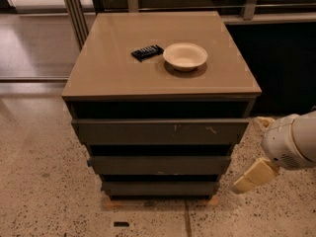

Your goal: Open top drawer

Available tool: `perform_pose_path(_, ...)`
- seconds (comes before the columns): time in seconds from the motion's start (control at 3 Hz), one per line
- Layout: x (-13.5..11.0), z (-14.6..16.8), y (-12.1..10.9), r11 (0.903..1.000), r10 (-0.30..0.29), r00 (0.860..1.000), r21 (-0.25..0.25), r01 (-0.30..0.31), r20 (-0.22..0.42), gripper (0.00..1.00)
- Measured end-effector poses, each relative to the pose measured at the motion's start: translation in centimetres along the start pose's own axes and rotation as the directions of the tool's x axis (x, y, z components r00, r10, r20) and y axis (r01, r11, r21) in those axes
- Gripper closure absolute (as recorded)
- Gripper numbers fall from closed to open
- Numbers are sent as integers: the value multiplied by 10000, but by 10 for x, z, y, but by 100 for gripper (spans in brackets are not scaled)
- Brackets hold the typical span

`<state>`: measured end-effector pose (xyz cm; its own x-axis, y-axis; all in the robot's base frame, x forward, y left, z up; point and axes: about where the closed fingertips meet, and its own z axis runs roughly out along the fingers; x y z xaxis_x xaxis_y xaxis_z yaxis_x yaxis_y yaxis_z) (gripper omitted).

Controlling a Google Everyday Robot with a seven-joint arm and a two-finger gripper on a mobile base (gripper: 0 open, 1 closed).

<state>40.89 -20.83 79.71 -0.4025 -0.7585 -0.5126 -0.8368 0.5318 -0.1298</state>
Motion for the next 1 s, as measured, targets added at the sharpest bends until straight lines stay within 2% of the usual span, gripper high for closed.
perform_pose_path(0.33, -1, -2, -1, 10000, -20, 10000, 32, 20, 8, 0)
perform_pose_path(0.67, 8, 5, 3, 9984, 341, 9987, 439, -357, 374, 0)
perform_pose_path(1.0, 9, 5, -5, 9951, 451, 9975, 853, -496, 542, 18)
